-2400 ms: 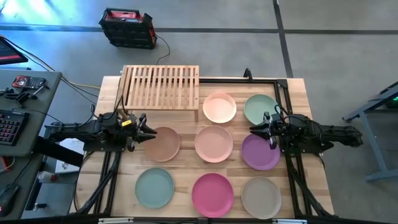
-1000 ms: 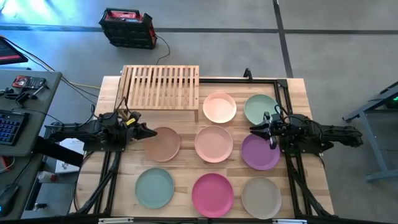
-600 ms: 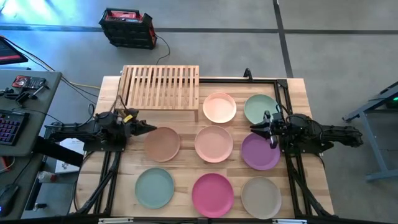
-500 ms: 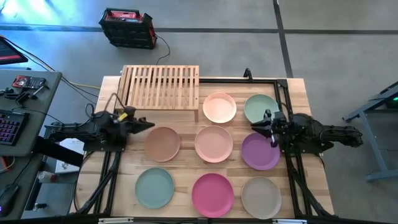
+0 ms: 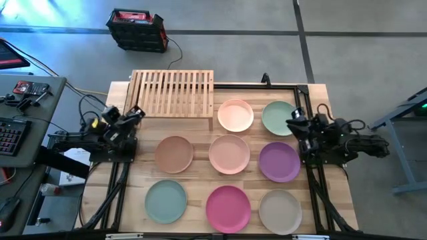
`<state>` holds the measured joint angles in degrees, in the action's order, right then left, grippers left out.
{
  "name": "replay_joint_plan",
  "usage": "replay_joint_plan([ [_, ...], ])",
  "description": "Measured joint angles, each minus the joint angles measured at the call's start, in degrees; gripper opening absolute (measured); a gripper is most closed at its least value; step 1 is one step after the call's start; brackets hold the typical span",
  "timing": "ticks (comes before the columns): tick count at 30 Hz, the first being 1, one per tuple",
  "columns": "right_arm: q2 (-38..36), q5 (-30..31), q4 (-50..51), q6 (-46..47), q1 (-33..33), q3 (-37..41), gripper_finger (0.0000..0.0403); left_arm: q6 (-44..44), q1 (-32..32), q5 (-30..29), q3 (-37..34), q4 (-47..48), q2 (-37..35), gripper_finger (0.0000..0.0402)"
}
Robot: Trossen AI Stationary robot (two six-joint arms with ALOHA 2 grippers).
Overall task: Place and stack plates onto a shelf
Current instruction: Put the blue plate on the shelf
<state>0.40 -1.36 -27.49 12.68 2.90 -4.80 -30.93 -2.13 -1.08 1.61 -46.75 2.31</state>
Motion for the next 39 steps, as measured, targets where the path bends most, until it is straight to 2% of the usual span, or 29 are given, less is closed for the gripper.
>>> replay_joint_plan([
  [4,0.51,1.87,1.22,-3.84,0.00,-4.02,0.0069,5.49,0.00,0.03,0.00,-3.13,0.00,0.0090],
  [10,4.88,3.08,6.17,-11.58,0.01,-12.80,0.0069,10.56,-0.01,-4.57,2.61,-3.24,0.50,0.0090],
  [13,8.71,8.39,14.58,-14.03,0.02,-19.12,0.0069,10.67,-0.04,-4.80,5.23,-1.31,1.74,0.0090],
  [18,17.14,22.25,32.18,-14.94,0.04,-30.35,0.0069,10.66,-0.04,-6.23,11.30,7.39,5.14,0.0090],
  [22,24.45,30.66,44.96,-11.52,0.11,-39.40,0.0069,12.62,-0.04,-10.52,16.74,17.42,8.23,0.0090],
  [28,34.65,37.95,60.29,-3.00,0.13,-51.42,0.0069,18.44,-0.04,-17.60,23.30,29.58,11.59,0.0090],
  [35,45.35,39.71,76.82,11.00,1.59,-63.12,0.0069,22.81,-0.04,-21.27,26.73,32.88,12.33,0.0090],
  [39,50.71,35.96,85.76,19.75,4.60,-66.31,0.0069,23.70,-0.04,-21.29,27.69,36.43,12.33,0.0090],
])
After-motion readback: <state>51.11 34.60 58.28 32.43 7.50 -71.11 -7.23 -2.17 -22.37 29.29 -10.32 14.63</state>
